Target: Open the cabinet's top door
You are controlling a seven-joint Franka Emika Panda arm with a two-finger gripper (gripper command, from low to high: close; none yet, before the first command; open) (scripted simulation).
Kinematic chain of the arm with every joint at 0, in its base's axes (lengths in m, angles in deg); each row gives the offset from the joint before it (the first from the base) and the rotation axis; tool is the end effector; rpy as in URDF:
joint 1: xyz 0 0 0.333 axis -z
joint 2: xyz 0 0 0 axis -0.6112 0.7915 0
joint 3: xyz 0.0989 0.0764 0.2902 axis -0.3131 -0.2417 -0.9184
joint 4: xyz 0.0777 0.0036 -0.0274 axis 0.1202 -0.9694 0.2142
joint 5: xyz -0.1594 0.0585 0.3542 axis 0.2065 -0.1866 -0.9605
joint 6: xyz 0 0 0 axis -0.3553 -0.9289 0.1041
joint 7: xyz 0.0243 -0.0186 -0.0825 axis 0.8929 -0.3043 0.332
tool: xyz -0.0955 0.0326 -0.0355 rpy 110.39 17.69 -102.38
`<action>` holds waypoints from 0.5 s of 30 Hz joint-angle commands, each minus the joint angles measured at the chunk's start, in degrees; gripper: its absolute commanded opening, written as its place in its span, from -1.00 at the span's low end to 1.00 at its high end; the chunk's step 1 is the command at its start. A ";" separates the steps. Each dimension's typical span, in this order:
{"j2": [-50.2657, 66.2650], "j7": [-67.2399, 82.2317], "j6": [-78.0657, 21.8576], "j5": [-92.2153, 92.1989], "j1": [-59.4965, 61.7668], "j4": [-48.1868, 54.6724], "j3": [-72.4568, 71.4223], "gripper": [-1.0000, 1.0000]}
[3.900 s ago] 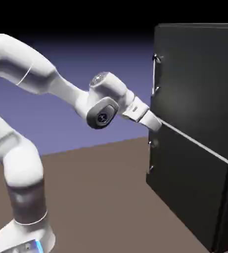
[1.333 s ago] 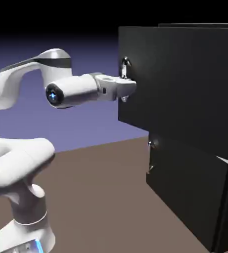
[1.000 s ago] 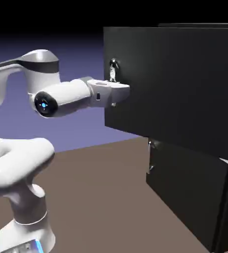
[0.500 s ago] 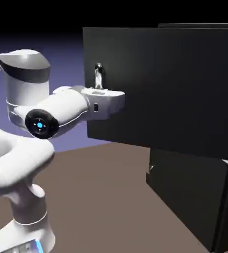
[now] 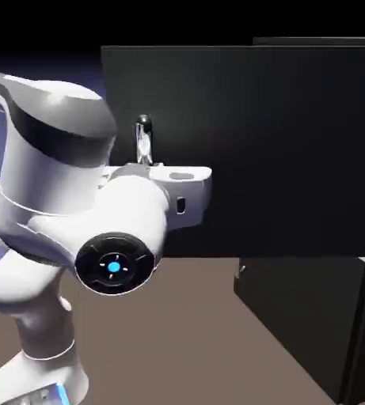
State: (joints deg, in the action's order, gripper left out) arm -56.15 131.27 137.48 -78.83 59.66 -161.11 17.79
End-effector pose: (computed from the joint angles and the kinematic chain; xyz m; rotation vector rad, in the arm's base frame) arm 0.1365 -0.2921 0.5555 -1.6009 -0.3611 -0.8767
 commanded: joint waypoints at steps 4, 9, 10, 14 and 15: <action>7.54 4.11 -7.35 1.80 -7.42 8.01 8.23 -1.00; 15.33 9.20 -14.87 2.93 -16.41 15.67 18.61 -1.00; 16.45 10.02 -15.96 3.08 -18.25 16.79 20.69 -1.00; 18.22 11.35 -18.21 3.72 -26.32 19.92 28.80 -1.00; 18.00 11.20 -18.31 3.91 -28.39 20.45 30.64 -1.00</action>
State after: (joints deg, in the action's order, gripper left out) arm -38.14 142.49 119.13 -74.89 31.27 -140.65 48.43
